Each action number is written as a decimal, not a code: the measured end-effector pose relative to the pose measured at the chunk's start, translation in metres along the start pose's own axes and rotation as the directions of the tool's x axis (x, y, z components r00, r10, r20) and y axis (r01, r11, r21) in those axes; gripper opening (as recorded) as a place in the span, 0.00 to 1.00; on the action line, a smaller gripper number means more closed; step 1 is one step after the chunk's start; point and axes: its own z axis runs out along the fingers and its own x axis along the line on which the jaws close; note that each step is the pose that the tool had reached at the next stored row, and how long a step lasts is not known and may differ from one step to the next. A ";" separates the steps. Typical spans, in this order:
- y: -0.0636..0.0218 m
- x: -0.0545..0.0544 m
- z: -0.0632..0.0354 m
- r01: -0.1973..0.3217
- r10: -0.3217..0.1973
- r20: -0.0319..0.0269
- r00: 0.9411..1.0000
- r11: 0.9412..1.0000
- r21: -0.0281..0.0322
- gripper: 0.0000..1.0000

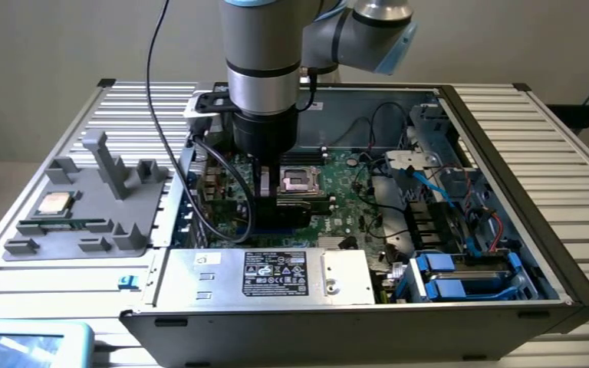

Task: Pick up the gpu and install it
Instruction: 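Insert the gpu into the slot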

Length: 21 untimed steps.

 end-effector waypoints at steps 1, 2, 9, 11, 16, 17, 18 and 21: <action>0.0001 0.000 0.0006 0.000 0.000 0.000 1.000 1.000 0.000 0.25; 0.0001 0.000 0.0008 0.000 0.000 0.000 1.000 1.000 0.000 0.25; 0.0002 0.000 0.0017 0.000 0.000 0.000 1.000 1.000 0.000 0.25; 0.0002 0.000 0.0017 0.000 0.000 0.000 1.000 1.000 0.000 0.25; 0.0002 0.000 0.0024 0.000 0.000 0.000 1.000 1.000 0.000 0.25; 0.0002 0.000 0.0024 0.000 0.000 0.000 1.000 1.000 0.000 0.25; 0.0002 0.000 0.0024 0.000 0.000 0.000 1.000 1.000 0.000 0.25; 0.0002 0.000 0.0026 0.000 0.000 0.000 1.000 1.000 0.000 0.25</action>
